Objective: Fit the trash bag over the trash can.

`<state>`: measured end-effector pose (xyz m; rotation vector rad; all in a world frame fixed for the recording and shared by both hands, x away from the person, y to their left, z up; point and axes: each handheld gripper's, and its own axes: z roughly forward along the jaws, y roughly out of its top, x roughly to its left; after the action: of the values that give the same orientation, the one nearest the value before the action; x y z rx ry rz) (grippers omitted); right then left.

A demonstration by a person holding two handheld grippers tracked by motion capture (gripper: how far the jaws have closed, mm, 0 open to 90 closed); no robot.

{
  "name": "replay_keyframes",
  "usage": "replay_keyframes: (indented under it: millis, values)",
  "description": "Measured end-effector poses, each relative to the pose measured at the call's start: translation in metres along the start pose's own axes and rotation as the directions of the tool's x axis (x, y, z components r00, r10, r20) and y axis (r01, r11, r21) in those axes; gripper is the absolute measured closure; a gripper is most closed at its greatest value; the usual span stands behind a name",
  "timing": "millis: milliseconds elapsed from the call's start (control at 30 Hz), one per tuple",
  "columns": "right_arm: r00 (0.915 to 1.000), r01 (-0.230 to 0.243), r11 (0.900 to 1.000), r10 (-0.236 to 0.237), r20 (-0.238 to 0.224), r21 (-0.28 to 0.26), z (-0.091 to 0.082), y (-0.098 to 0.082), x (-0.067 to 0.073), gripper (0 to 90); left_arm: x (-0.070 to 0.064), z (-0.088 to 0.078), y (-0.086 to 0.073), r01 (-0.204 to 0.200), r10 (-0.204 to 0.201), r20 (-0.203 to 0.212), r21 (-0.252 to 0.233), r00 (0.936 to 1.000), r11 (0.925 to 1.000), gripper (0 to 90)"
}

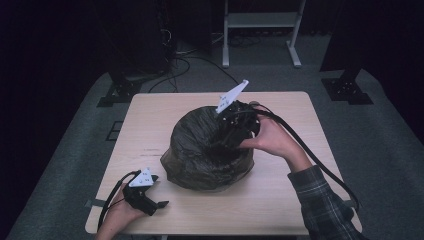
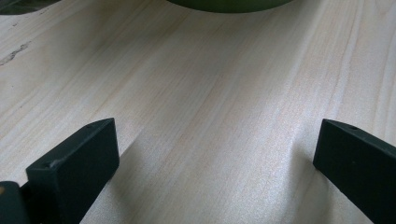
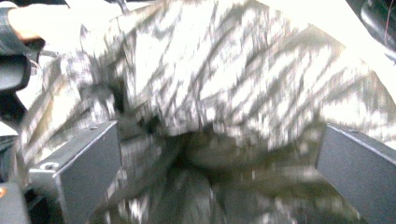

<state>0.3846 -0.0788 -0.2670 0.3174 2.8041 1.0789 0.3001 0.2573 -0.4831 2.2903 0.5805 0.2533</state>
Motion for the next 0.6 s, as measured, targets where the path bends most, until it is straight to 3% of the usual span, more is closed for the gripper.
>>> replay_keyframes:
  millis: [200,467,600]
  values:
    - [0.9997,0.008,1.000,-0.008,-0.021,0.001,0.021,0.019,0.001,0.0,0.000,0.000,0.000,-0.001,0.001,0.001,0.000,1.0000,1.0000,0.0]
    - [0.9995,0.005,0.996,-0.003,-0.030,0.088,0.071,0.028,-0.005,0.0,0.000,0.000,0.000,0.000,0.000,0.001,0.000,1.0000,1.0000,0.0]
    - [0.9993,0.016,0.992,-0.012,-0.036,0.128,0.089,0.033,0.000,0.0,0.000,0.000,0.000,0.000,0.000,0.001,0.000,1.0000,1.0000,0.0]
